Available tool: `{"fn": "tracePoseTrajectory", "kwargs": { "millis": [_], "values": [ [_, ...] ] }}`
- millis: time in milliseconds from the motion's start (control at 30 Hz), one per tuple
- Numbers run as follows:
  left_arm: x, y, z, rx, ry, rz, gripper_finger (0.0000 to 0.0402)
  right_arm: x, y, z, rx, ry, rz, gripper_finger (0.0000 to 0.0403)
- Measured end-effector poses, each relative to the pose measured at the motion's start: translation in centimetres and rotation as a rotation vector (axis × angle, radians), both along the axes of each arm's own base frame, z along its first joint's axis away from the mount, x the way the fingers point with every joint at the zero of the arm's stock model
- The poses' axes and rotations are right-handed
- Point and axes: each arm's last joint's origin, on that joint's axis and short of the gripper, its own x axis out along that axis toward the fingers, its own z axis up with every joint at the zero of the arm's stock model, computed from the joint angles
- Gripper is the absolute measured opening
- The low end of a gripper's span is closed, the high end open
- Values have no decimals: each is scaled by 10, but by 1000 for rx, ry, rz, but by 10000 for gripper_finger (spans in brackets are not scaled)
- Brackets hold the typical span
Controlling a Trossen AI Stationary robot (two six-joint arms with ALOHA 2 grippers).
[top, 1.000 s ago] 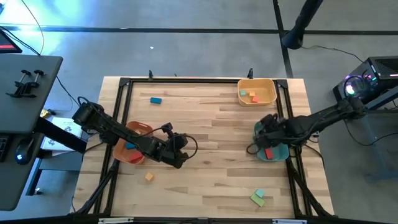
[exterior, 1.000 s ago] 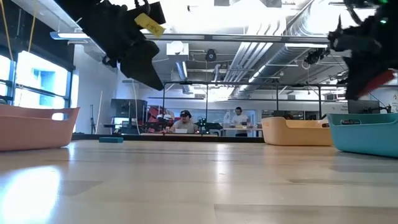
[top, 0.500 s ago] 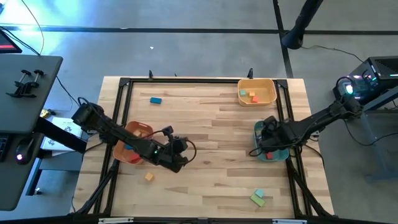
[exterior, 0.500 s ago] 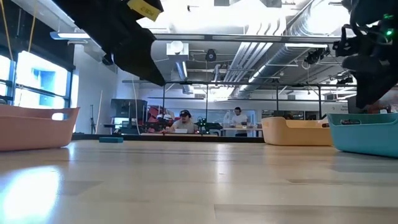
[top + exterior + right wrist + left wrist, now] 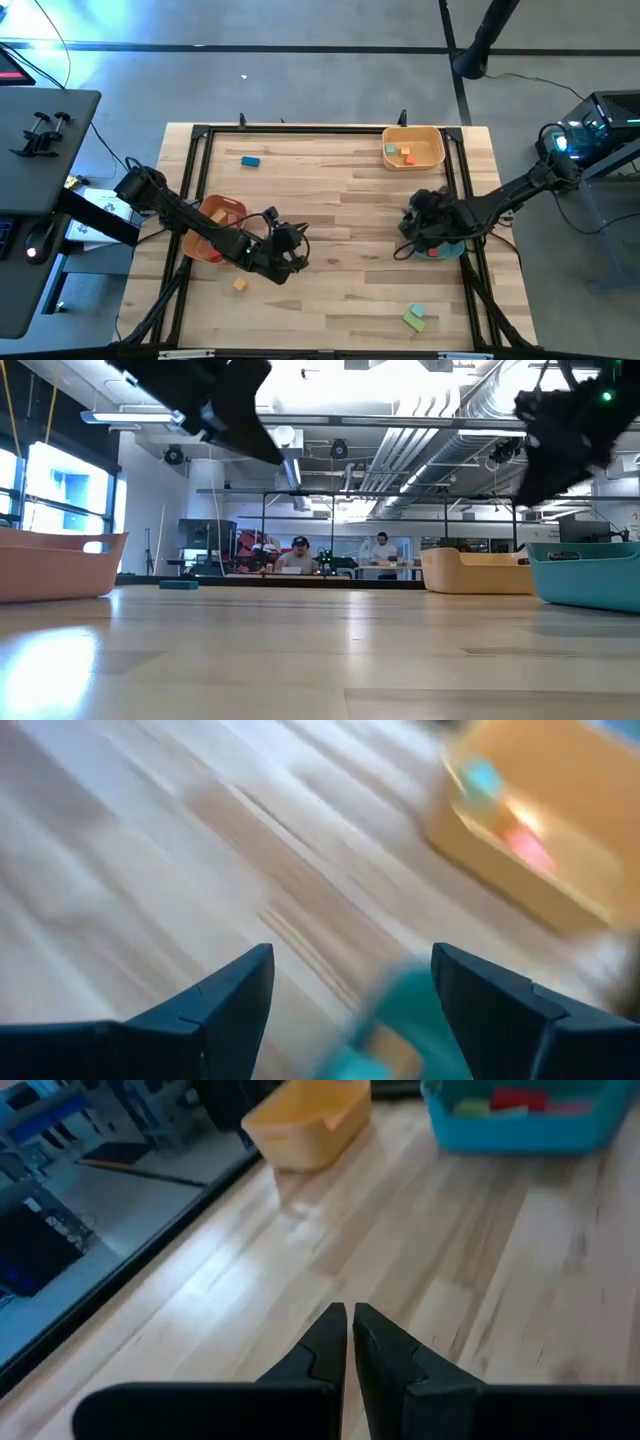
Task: Sort blocks by size
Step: Put the yellow cube block into the yellow bin
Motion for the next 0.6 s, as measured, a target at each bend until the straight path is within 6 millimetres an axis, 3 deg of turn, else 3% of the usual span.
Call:
{"fn": "tracePoseTrajectory", "kwargs": {
  "millis": [300,433,600],
  "values": [
    [8,-2,8,28,-50,-35,11,45,21,12,-140,-258,371,270],
    [12,3,9,38,-51,-32,11,58,29,-2,-128,-319,501,270],
    [18,11,11,39,-24,-66,11,70,35,-26,-108,-383,539,270]
  ]
}}
